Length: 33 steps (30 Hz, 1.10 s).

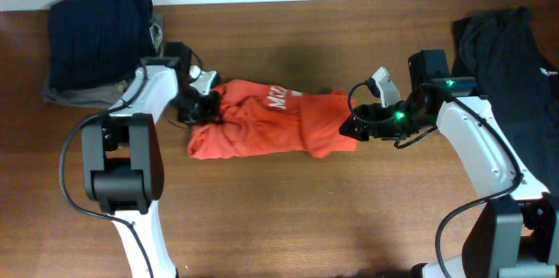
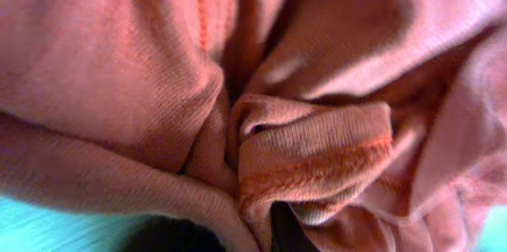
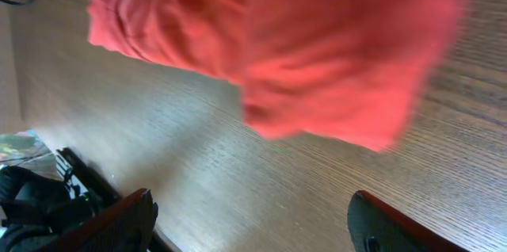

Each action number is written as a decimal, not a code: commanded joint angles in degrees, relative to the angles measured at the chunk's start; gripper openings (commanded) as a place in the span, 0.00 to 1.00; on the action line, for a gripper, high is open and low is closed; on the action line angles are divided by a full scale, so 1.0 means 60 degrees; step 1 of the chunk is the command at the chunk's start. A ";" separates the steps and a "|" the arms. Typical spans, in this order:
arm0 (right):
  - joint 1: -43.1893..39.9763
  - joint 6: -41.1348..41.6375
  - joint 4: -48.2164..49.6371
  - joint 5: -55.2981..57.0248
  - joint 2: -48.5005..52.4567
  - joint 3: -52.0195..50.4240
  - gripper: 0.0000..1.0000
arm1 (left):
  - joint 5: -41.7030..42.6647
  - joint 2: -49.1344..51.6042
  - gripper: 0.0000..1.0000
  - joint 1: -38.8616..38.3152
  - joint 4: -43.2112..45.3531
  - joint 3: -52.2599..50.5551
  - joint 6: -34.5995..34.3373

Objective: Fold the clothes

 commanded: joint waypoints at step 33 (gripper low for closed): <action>0.0062 0.1024 0.2634 0.0670 0.0106 -0.2772 0.87 | -0.4255 -0.0270 0.12 -0.2459 -0.5231 0.4586 -0.1654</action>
